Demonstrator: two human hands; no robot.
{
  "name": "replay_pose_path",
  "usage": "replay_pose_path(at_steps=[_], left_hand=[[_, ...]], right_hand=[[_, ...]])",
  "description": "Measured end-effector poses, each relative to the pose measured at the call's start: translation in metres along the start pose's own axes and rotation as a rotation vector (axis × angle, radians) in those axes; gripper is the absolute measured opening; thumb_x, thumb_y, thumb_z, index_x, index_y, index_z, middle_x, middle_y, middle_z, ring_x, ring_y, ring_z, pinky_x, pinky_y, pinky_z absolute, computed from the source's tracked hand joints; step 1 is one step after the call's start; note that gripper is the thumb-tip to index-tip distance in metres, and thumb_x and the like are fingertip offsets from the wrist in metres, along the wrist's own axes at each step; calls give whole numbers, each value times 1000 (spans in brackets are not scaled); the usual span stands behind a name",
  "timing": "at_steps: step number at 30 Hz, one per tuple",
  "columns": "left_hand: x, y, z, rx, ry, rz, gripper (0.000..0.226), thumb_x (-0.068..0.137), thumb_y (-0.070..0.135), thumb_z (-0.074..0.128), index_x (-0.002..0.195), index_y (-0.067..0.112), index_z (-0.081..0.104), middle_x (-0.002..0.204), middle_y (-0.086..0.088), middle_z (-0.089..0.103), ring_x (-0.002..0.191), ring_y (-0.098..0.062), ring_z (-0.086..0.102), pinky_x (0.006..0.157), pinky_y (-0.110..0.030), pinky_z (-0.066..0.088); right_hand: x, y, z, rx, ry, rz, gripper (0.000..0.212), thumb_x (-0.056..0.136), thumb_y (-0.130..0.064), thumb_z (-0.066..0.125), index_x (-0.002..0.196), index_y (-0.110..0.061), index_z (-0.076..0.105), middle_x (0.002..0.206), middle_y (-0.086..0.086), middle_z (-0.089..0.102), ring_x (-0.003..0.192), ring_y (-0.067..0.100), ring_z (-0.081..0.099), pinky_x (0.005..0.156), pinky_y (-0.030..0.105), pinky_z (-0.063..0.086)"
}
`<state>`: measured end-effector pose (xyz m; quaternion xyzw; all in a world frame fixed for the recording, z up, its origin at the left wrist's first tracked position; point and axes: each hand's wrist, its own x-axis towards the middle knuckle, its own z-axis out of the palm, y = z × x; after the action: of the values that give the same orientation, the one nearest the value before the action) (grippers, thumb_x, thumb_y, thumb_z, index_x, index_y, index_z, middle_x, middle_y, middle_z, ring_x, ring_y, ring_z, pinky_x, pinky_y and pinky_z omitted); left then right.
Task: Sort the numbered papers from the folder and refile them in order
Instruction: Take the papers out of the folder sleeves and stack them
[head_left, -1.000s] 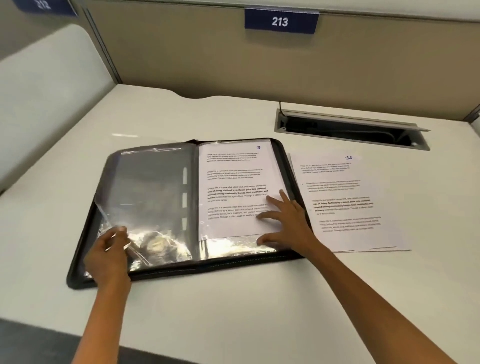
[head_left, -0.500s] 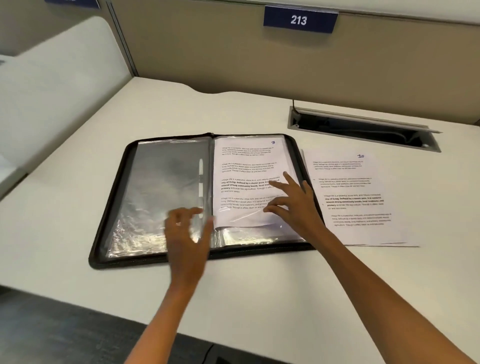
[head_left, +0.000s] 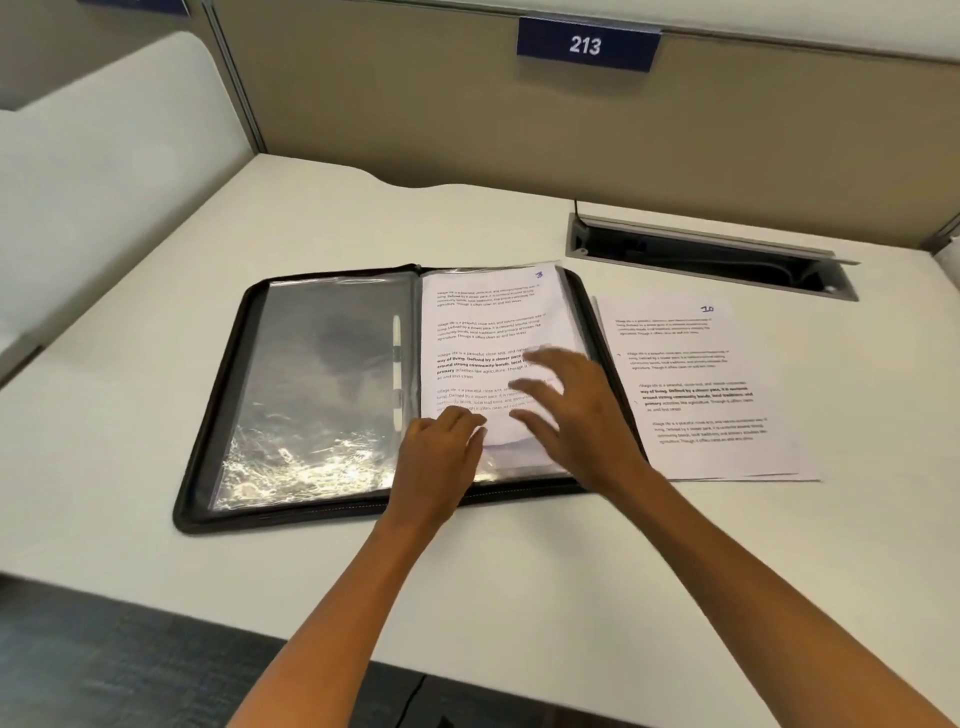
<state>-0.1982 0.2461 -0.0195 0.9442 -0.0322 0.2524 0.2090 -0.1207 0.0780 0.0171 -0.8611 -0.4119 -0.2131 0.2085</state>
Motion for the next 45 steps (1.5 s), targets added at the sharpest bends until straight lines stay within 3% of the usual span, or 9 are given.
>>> replay_pose_path(at_steps=[5, 11, 17, 25, 29, 31, 33, 39, 45], left_hand=[[1, 2, 0, -13, -23, -45, 20, 87, 20, 54, 89, 11, 71, 82, -1, 69, 65, -21, 65, 63, -29, 47], [3, 8, -3, -40, -21, -79, 15, 87, 18, 57, 85, 11, 70, 79, -1, 68, 63, -21, 63, 62, -28, 45], [-1, 9, -8, -49, -12, -72, 15, 87, 18, 58, 85, 10, 71, 77, 0, 68, 60, -20, 61, 64, -26, 43], [-6, 7, -11, -47, -81, -40, 17, 81, 19, 63, 93, 11, 73, 90, -2, 71, 71, -22, 67, 67, -33, 52], [-13, 10, -13, -33, -45, -44, 16, 72, 8, 77, 87, 10, 73, 84, -2, 71, 58, -22, 63, 61, -29, 50], [-16, 11, -13, -47, -40, -64, 15, 72, 6, 76, 87, 10, 73, 84, -2, 71, 58, -25, 63, 61, -29, 50], [-19, 11, -13, -55, -42, -85, 14, 75, 6, 74, 88, 10, 73, 86, -3, 71, 60, -26, 63, 64, -32, 51], [-52, 9, -12, -88, -32, -256, 7, 82, 7, 69, 89, 9, 71, 81, -1, 58, 71, -22, 55, 65, -35, 45], [-68, 3, -17, -262, -81, -556, 12, 88, 16, 63, 98, 11, 68, 96, 2, 45, 94, -20, 51, 77, -26, 46]], right_hand=[[-42, -39, 15, -24, -232, -234, 31, 79, 0, 65, 109, 4, 65, 108, 18, 66, 101, 33, 62, 88, 40, 52], [-23, -26, 29, -317, -579, 85, 84, 54, -5, 78, 131, 10, 47, 135, 30, 48, 126, 45, 46, 109, 53, 32], [-19, -13, 36, -499, -698, 104, 82, 37, -7, 84, 113, 14, 61, 109, 36, 61, 105, 49, 60, 97, 56, 45], [-25, -10, 18, -445, -845, -13, 73, 91, -24, 49, 149, 1, 12, 152, 20, 27, 140, 30, 27, 120, 41, 5], [-29, 2, 2, -571, -752, -217, 71, 70, -16, 74, 132, 6, 48, 108, 19, 66, 98, 29, 63, 107, 43, 36], [-31, 8, -4, -625, -631, -305, 41, 58, -10, 80, 98, -2, 70, 71, 9, 67, 68, 26, 62, 91, 42, 51], [-35, 9, -8, -609, -545, -339, 18, 59, -5, 79, 70, -9, 65, 59, 5, 59, 62, 25, 55, 79, 37, 52], [-63, 7, -13, -411, -325, -296, 21, 63, 12, 64, 66, -8, 58, 67, 7, 59, 72, 30, 61, 53, 34, 49], [-112, -3, -18, -235, -219, -271, 21, 63, 7, 78, 75, -8, 68, 88, 8, 70, 90, 30, 66, 75, 37, 55]])
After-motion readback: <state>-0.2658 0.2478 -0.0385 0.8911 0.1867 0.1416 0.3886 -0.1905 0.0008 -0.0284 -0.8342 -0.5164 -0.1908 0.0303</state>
